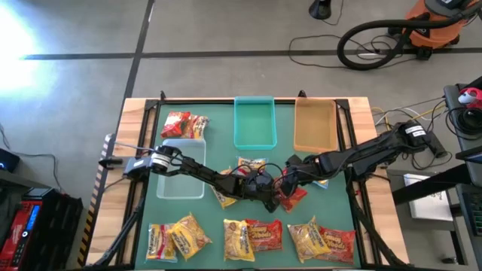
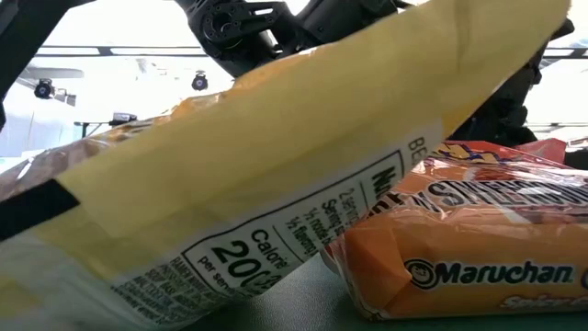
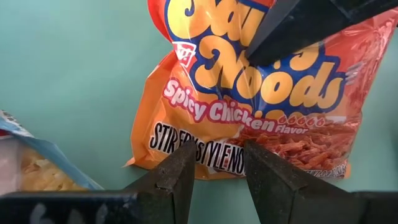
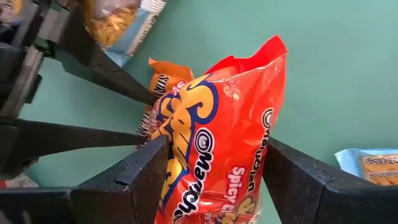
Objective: Sort Maruchan noodles
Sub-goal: Put the orange noodle pack into the orange bin, then put the blue noodle pack into the blue bin
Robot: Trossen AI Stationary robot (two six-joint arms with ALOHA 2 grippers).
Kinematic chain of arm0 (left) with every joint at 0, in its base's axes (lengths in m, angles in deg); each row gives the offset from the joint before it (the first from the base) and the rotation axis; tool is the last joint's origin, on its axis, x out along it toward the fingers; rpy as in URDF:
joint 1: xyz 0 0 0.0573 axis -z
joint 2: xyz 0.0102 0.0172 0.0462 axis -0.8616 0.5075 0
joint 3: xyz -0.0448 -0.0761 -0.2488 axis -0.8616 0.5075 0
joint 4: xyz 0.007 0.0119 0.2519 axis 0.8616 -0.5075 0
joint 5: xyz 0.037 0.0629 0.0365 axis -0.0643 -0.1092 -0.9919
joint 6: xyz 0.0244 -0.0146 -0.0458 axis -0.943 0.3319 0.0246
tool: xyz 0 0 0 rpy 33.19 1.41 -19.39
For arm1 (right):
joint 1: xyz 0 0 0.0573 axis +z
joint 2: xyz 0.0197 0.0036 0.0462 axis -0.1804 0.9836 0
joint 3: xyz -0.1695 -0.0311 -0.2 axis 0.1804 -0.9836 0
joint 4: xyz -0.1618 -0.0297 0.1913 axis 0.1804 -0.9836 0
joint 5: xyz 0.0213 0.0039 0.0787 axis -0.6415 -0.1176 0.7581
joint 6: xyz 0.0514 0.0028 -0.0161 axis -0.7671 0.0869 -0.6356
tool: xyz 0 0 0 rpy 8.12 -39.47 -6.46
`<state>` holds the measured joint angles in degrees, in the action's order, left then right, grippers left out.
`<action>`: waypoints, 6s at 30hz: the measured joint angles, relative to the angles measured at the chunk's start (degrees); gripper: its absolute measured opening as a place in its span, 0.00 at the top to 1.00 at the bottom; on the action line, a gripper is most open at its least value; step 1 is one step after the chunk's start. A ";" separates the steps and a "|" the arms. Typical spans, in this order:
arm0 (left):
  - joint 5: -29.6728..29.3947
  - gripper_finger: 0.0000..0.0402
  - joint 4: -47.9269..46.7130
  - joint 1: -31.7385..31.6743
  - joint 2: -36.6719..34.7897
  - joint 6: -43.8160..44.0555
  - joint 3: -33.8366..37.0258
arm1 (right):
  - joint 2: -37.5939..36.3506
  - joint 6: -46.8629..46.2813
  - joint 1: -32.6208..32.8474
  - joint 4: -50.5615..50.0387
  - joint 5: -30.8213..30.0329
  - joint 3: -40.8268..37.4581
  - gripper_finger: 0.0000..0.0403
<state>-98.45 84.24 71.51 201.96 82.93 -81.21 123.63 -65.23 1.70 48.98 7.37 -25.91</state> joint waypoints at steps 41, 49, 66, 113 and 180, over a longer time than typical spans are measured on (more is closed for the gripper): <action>-2.38 0.70 -0.26 0.85 -3.30 9.33 0.28 | -2.53 7.80 -0.08 -3.44 5.66 -0.33 0.68; -3.52 0.70 -0.27 0.85 -3.82 9.44 0.25 | -7.52 10.83 -3.58 -6.30 5.17 -0.44 0.68; -3.87 0.70 -0.90 -0.94 -4.07 7.56 0.17 | -21.21 23.91 -16.86 -14.43 0.56 4.21 0.68; 5.26 0.70 3.72 -9.82 -4.15 -5.43 -0.10 | 5.73 83.61 -52.96 -16.04 -22.91 16.48 0.68; -8.69 0.70 -26.13 -3.04 -12.05 1.16 -2.60 | -14.55 16.58 -15.75 2.79 3.96 1.07 0.49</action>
<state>-107.14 58.10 68.47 189.91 84.08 -83.81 109.08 -48.65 -14.04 51.76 11.34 -24.84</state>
